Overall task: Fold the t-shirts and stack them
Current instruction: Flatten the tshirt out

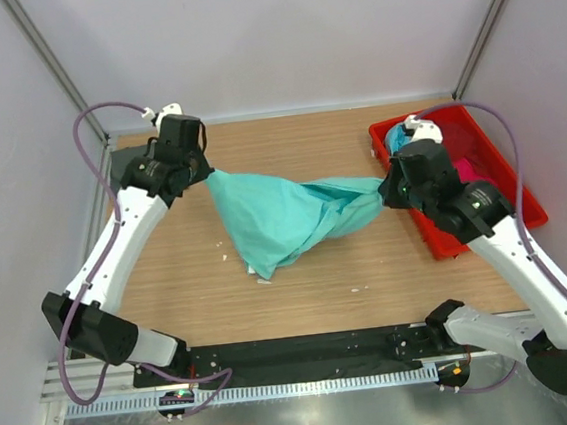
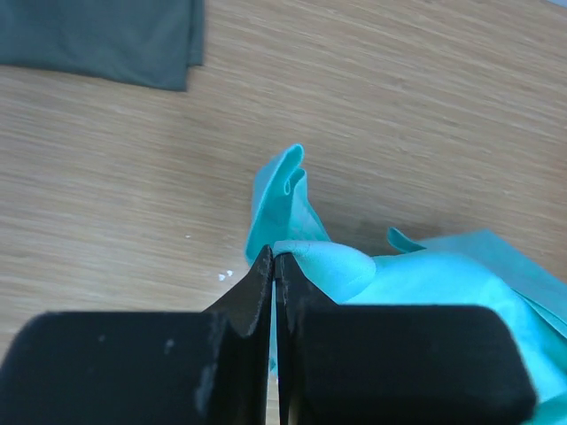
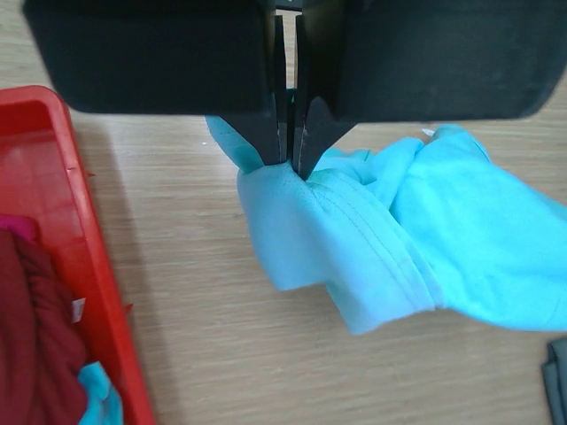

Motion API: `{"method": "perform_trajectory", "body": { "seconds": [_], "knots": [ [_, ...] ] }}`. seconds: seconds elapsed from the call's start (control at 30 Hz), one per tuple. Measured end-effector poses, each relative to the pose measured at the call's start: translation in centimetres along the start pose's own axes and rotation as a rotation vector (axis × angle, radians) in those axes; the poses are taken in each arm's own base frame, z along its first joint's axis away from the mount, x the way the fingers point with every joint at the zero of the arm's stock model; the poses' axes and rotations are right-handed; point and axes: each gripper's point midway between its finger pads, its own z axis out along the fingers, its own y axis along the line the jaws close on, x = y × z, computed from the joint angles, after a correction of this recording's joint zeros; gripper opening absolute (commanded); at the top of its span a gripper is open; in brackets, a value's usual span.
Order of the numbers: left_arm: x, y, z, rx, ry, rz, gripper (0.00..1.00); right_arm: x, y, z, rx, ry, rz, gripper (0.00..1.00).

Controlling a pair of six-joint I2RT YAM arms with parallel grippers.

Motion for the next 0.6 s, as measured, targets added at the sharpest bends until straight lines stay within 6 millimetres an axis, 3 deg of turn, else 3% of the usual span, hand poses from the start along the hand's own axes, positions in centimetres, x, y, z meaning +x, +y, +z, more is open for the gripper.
{"method": "perform_trajectory", "body": {
  "seconds": [0.17,0.33,0.6],
  "knots": [
    [-1.9,1.6,-2.3,-0.054,-0.046,0.032,0.00,-2.9,-0.6,-3.7,0.005,-0.089,0.040,0.01],
    [-4.1,2.6,-5.9,-0.042,-0.122,0.042,0.00,-4.7,-1.1,-6.6,-0.012,-0.174,0.077,0.01],
    [-7.5,3.7,-13.9,0.094,-0.312,-0.003,0.00,-6.7,-1.0,-11.8,-0.142,-0.316,0.143,0.01]
  ]
}}
